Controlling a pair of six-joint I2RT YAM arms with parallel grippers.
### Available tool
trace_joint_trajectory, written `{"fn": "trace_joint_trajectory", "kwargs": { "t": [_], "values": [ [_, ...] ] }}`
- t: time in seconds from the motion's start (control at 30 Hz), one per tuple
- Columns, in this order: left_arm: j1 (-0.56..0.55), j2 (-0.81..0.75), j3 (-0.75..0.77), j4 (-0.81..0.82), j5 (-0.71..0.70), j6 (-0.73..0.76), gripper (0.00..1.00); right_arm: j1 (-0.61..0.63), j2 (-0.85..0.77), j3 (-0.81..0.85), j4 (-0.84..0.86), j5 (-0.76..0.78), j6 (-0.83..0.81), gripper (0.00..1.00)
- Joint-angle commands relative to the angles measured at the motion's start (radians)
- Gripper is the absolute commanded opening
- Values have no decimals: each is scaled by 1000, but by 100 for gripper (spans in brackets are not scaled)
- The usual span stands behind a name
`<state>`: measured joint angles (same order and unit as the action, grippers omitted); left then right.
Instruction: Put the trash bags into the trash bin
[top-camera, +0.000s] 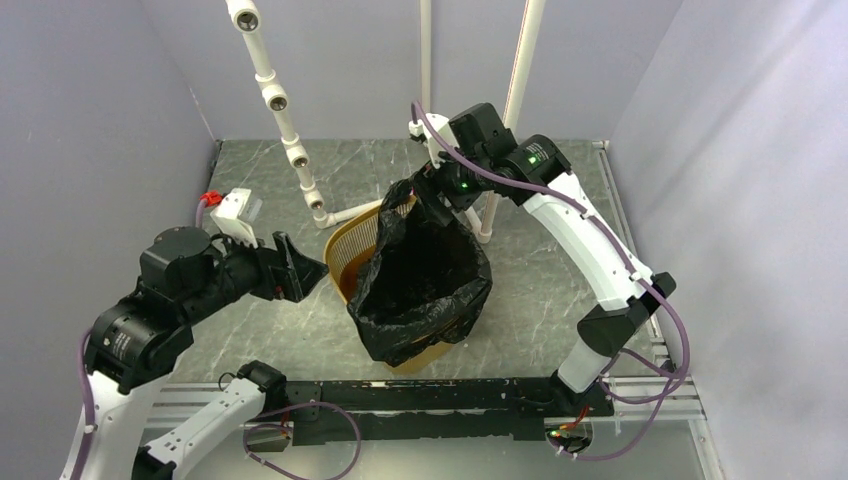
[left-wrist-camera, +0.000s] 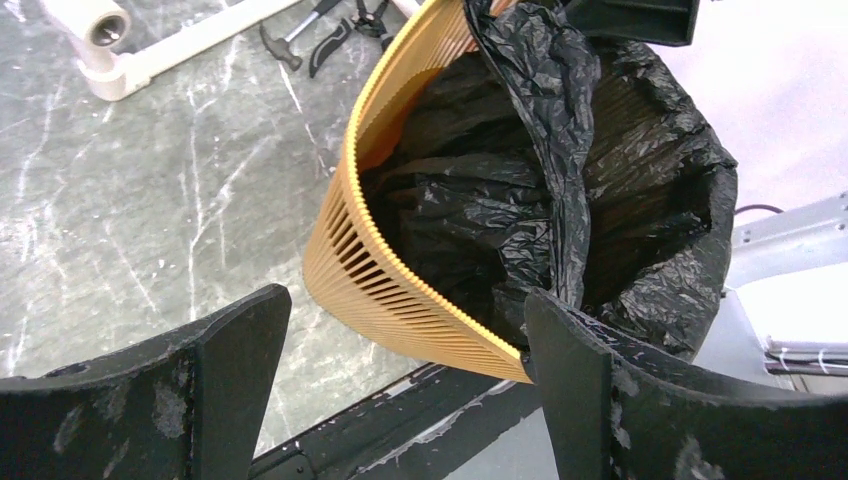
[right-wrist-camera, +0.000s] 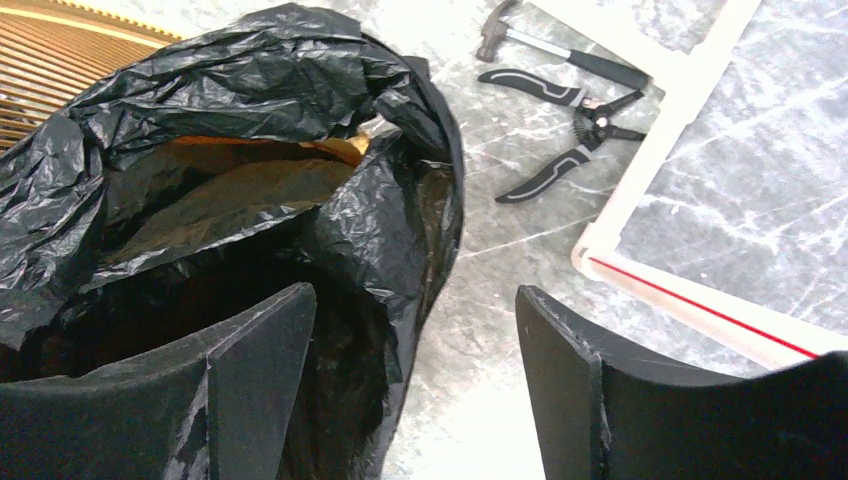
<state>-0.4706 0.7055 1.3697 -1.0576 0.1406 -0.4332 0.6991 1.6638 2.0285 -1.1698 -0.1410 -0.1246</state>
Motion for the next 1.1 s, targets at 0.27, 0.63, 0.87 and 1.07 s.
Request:
{"fn": "trace_joint_trajectory", "kwargs": {
  "t": [0.27, 0.63, 0.87, 1.07],
  "values": [
    [1, 44, 18, 64, 61, 15, 93, -1, -223, -100, 195, 315, 205, 90],
    [1, 13, 1, 81, 21, 25, 93, -2, -613, -484, 415, 430, 511, 94],
    [1, 37, -8, 106, 47, 29, 93, -2, -707, -573, 312, 448, 677, 93],
    [1, 52, 3, 98, 42, 37, 93, -1, -729, -606, 205, 352, 822, 90]
  ]
}}
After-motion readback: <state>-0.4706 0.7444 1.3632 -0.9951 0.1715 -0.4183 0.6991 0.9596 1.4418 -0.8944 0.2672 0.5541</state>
